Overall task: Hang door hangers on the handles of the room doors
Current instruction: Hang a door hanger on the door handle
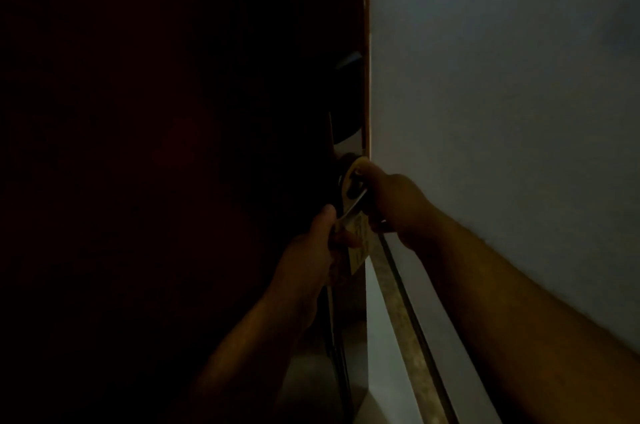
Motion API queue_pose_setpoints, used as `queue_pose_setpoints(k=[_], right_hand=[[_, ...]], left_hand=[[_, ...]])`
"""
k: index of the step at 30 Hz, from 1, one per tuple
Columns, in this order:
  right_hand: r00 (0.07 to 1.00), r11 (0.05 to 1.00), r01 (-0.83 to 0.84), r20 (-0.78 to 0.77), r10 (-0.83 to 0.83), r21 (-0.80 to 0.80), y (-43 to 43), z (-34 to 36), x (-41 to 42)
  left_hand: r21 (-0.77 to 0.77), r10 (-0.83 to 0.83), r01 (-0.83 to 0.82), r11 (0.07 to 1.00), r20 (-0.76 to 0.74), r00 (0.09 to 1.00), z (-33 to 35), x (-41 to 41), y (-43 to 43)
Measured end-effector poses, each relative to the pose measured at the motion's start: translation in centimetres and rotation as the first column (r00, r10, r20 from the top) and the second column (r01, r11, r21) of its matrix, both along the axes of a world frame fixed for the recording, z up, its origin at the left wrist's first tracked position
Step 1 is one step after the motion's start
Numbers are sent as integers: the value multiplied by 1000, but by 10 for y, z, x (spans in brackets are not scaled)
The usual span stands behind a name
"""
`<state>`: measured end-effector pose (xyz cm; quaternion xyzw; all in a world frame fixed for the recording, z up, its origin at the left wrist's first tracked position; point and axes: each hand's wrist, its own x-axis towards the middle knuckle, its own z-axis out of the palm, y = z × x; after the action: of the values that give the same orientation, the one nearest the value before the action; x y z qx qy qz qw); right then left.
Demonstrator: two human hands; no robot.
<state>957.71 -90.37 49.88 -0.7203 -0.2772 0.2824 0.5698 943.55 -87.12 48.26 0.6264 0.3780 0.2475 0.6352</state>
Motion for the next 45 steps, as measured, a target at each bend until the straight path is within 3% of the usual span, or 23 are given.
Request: queue_pose_setpoints(k=[9,13,17,22,35,45], right_hand=[[993,980,118,-3,-120,-162,-80,0,-8],[985,976,152,-55,-162,-154,-121,2,-18],[965,965,229,-97,-242,-128,-151,1,-33],[940,939,318,-83,-331,-133,-192,2,-53],[871,865,487,6,-490,-121,-294,4,-97],[868,870,485,-74,-492,-95,-369,1,-134]], left_hand=[[-23,-140,140,990,-3,990,-1,-6,-67],[14,-267,268,963,-38,963,-3,-13,-89],[-78,-355,353,932,-8,935,0,-27,-115],[11,-426,426,905,0,905,-5,-39,-147],[-24,-546,545,838,3,838,-15,-68,-232],[-45,-535,534,844,-11,845,-11,-103,-301]])
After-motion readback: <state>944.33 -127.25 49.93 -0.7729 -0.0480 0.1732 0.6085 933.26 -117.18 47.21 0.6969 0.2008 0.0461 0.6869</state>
